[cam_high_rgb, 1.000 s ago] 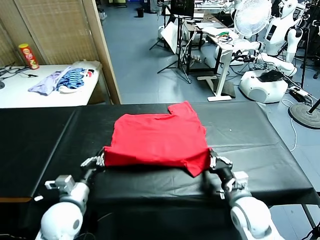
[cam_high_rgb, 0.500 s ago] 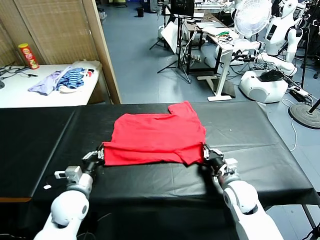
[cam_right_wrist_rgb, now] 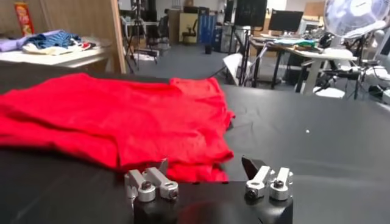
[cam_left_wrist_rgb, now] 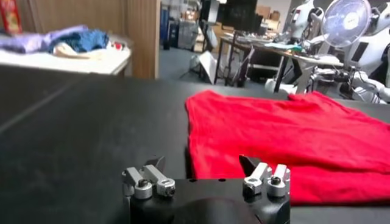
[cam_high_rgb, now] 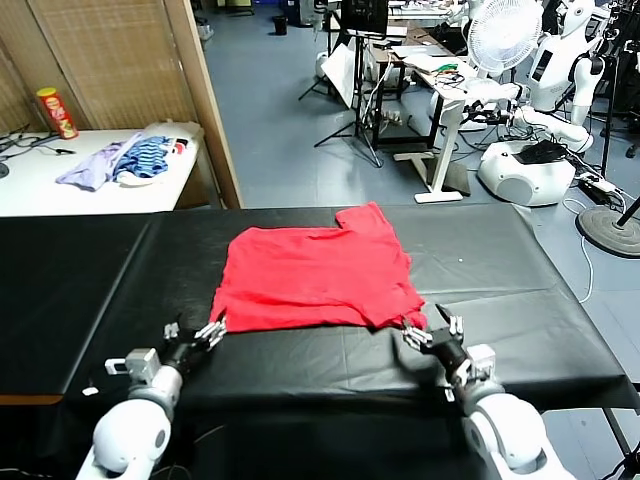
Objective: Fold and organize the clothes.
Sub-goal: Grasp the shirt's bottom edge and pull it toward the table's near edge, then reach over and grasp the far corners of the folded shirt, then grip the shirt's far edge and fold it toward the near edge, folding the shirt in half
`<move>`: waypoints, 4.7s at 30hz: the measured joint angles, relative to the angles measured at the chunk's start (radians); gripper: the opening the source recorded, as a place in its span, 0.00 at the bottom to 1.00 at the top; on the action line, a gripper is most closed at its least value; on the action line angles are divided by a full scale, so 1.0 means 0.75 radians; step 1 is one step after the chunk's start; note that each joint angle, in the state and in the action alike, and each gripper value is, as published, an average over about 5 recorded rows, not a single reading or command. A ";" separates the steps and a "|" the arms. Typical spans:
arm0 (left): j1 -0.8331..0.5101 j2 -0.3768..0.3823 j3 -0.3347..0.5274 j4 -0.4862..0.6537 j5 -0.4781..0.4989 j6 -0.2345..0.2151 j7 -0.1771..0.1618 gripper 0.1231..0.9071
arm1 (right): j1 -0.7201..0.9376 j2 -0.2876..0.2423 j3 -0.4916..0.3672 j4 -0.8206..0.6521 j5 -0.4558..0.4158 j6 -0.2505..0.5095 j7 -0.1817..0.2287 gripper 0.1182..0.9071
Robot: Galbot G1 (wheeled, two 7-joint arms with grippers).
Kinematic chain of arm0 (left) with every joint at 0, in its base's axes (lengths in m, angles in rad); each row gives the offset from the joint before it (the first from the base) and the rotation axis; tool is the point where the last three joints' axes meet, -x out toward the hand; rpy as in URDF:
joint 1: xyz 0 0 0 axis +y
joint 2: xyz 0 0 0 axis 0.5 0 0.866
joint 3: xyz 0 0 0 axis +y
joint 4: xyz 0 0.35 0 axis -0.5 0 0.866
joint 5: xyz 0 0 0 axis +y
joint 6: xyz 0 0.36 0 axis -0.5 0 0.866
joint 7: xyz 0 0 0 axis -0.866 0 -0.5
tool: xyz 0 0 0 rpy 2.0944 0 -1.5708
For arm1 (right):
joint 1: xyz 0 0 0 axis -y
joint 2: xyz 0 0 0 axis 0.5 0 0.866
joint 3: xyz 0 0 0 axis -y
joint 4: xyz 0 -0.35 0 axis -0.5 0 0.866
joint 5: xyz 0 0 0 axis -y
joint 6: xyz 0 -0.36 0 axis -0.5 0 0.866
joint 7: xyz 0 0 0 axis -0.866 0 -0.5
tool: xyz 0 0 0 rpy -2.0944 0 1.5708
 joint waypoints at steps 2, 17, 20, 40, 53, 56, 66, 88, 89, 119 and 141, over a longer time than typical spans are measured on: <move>0.002 -0.001 0.001 0.007 -0.007 0.014 0.003 0.58 | 0.001 0.001 -0.001 0.000 0.004 -0.001 0.001 0.18; 0.036 0.014 0.005 -0.018 0.065 0.052 -0.007 0.00 | -0.105 -0.085 0.055 0.157 0.127 -0.192 0.061 0.01; 0.061 0.028 -0.004 -0.043 0.123 0.054 -0.014 0.00 | -0.165 -0.101 0.073 0.206 0.130 -0.214 0.062 0.01; 0.465 0.050 -0.102 -0.375 0.194 0.159 -0.111 0.36 | -0.390 -0.169 0.170 0.495 0.183 -0.349 0.054 0.75; 0.392 0.078 -0.163 -0.571 0.003 0.386 -0.208 0.86 | 0.177 -0.206 0.071 0.218 0.314 -0.335 0.172 0.86; 0.243 0.130 -0.145 -0.508 -0.137 0.391 -0.252 0.86 | 0.377 -0.191 -0.026 0.066 0.328 -0.331 0.206 0.86; -0.411 0.219 0.095 -0.024 -0.400 0.417 -0.296 0.86 | 0.896 -0.064 -0.304 -0.459 0.327 -0.331 0.217 0.86; -1.010 0.136 0.415 0.764 -0.357 0.431 -0.106 0.82 | 1.225 0.198 -0.389 -1.108 0.256 -0.307 0.108 0.78; -1.016 0.133 0.418 0.777 -0.355 0.428 -0.099 0.78 | 1.226 0.205 -0.388 -1.119 0.252 -0.302 0.102 0.74; -0.916 0.164 0.338 0.617 -0.264 0.350 -0.026 0.00 | 0.945 0.070 -0.276 -0.685 0.359 -0.120 0.037 0.01; -0.356 0.315 0.113 -0.048 -0.206 0.458 -0.110 0.00 | 0.418 -0.259 -0.173 0.033 0.491 -0.488 0.187 0.01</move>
